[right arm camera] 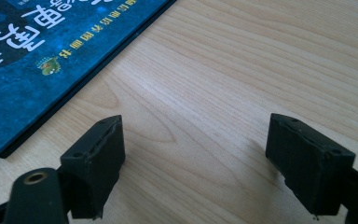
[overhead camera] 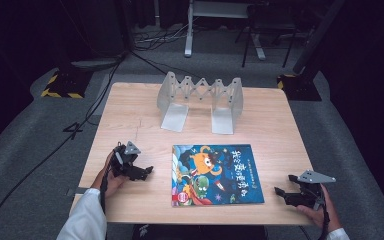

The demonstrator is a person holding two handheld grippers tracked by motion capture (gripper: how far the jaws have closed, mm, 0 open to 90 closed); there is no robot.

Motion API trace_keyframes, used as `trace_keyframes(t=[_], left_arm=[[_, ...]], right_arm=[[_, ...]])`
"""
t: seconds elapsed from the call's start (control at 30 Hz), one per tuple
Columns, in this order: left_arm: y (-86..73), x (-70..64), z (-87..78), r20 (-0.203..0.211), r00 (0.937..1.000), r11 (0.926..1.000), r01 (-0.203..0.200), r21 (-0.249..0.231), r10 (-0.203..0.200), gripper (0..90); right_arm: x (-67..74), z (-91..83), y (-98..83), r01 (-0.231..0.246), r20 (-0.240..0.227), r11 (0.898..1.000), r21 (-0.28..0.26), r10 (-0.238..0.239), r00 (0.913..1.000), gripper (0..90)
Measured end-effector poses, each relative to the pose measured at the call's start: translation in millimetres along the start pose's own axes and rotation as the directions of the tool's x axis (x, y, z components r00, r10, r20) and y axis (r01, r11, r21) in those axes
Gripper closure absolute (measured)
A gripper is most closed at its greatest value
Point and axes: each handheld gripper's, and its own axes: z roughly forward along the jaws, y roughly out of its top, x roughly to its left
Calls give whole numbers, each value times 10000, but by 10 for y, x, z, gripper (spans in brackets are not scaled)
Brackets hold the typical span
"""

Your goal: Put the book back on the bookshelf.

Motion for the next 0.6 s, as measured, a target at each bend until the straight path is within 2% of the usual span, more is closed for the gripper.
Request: trace_keyframes(t=[0.17,0.23,0.33,0.37,0.4,0.43,0.5,0.53,0.57,0.6], left_arm=[[1,-28,1,77,9999,9999,-125,10,125,1],[0,-64,-2,411,9981,9989,-464,21,462,1],[17,-114,11,541,9965,9979,-644,49,641,1],[33,-156,23,693,9939,9963,-864,37,860,4],[40,-178,31,761,9932,9961,-885,17,881,4],[58,-233,39,922,9910,9953,-966,-81,970,31],[68,-257,38,1011,9889,9940,-1079,-158,1089,126],[101,-300,27,1195,9842,9914,-1288,-219,1305,126],[147,-351,26,1469,9791,9899,-1370,-360,1409,204],[197,-391,33,1362,9780,9872,-1536,-433,1581,162]], right_arm=[[5,-3,-1,24,8,10000,-15,-24,10000,209],[8,-5,-2,35,17,10000,-26,-35,10000,219],[19,-13,-8,114,-47,9999,-89,-114,9999,259],[29,-19,-11,164,-115,9998,-104,-165,9998,268],[50,-25,-14,324,-146,9994,-129,-326,9994,268],[75,-32,-12,517,-73,9986,-127,-518,9986,268],[84,-34,-9,556,-99,9984,-111,-557,9984,269],[90,-35,-8,575,-188,9983,-78,-576,9982,271],[135,-43,0,643,-422,9979,9,-642,9970,274],[156,-49,2,673,-545,9977,-21,-673,9962,273]])
